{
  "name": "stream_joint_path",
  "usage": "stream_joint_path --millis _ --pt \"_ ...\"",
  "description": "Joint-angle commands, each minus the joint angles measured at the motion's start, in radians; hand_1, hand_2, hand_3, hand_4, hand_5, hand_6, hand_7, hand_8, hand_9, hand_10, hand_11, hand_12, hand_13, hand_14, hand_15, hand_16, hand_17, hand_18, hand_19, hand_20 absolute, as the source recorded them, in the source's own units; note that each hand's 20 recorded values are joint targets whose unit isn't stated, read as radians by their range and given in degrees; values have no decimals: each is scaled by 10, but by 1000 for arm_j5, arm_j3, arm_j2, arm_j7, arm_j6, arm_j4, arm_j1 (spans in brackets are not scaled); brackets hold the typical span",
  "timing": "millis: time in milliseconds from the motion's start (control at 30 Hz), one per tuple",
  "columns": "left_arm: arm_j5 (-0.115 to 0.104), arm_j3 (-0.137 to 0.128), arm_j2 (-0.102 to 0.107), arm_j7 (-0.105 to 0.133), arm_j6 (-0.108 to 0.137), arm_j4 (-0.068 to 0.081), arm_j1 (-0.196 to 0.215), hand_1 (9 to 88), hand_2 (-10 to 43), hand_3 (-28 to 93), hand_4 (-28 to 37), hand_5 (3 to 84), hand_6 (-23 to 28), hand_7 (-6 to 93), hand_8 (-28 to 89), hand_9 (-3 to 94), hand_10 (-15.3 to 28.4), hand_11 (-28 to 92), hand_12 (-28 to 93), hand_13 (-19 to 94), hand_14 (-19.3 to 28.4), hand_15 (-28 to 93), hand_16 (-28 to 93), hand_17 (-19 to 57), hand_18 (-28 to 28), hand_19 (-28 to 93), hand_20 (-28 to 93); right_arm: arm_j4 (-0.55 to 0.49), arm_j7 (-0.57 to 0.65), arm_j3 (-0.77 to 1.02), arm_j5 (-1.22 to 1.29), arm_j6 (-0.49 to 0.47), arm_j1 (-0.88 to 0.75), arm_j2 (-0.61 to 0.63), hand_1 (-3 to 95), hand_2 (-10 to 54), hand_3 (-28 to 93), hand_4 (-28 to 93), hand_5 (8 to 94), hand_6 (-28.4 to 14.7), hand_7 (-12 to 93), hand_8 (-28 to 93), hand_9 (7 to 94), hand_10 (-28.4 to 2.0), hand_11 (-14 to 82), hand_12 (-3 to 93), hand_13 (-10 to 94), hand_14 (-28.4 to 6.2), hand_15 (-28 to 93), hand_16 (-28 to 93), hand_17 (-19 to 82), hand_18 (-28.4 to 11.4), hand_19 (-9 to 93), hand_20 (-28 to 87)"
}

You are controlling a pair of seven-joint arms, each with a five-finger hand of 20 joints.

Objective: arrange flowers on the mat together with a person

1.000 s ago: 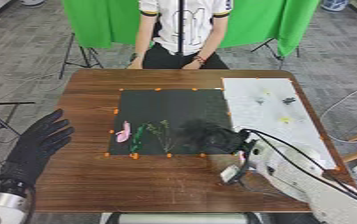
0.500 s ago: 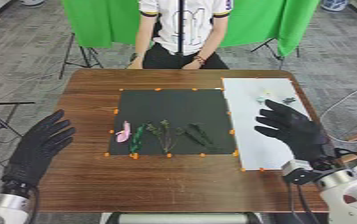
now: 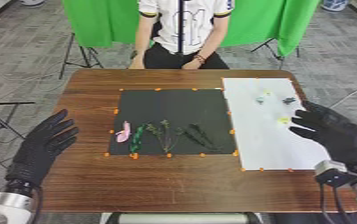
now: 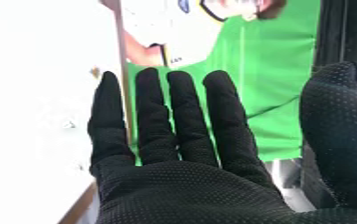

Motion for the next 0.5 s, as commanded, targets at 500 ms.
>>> stream_joint_path --millis 500 --pt "-8 1 -4 8 24 4 42 262 -8 704 -176 290 23 210 -100 259 116 227 181 220 143 328 12 -79 213 464 83 6 -23 -86 -5 -13 42 -87 177 4 871 -223 375 -33 143 -92 395 -135 86 216 337 -126 168 296 106 -206 431 221"
